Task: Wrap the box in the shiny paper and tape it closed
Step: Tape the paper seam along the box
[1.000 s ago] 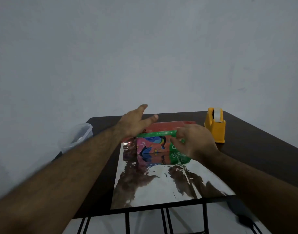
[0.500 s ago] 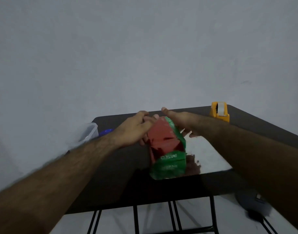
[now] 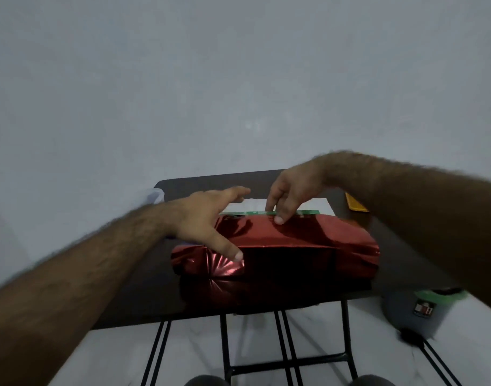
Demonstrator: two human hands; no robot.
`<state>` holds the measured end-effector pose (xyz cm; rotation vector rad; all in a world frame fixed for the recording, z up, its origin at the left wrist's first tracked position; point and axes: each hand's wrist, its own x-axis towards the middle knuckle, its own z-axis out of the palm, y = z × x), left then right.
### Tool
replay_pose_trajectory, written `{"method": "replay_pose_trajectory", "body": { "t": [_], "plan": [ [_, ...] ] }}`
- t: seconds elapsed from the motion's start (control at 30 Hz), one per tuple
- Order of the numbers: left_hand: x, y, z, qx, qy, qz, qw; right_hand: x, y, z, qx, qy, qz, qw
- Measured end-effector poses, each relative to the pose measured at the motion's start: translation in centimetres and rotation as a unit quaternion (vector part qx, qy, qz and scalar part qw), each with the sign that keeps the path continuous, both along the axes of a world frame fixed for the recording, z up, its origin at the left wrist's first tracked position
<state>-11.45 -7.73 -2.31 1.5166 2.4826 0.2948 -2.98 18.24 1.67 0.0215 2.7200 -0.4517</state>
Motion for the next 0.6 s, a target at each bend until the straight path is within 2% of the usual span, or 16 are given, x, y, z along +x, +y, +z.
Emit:
{"method": "replay_pose_trajectory", "body": {
  "t": [0.1,0.2,0.33,0.4,0.47,0.53,0.6],
  "plan": [
    [0.7,0.8,-0.1,-0.055,0.046,0.011,0.997,1.2,1.2,1.0,0.019,-0.011,-0.006,1.0],
    [1.0,0.5,-0.1,-0.056,0.053,0.024,0.997,2.5,3.0,1.0,0.009,0.002,-0.032,0.999],
    [1.6,-0.3,-0.5,-0.054,0.07,0.043,0.995,4.2,5.6,-0.1,0.044,0.028,-0.073,0.996],
    [1.7,-0.6,-0.7,-0.053,0.072,0.059,0.994,4.5,6.1,-0.6,0.09,0.082,-0.088,0.989],
    [2.2,-0.6,-0.7,-0.051,0.077,0.074,0.993,4.3,6.0,-0.9,0.093,0.17,-0.103,0.976],
    [2.6,-0.4,-0.7,-0.05,0.087,0.082,0.992,3.8,5.3,-1.2,0.026,0.24,-0.129,0.962],
    [2.4,-0.3,-0.5,-0.052,0.068,0.078,0.993,3.1,4.3,-1.6,-0.033,0.262,-0.142,0.954]
  ]
}}
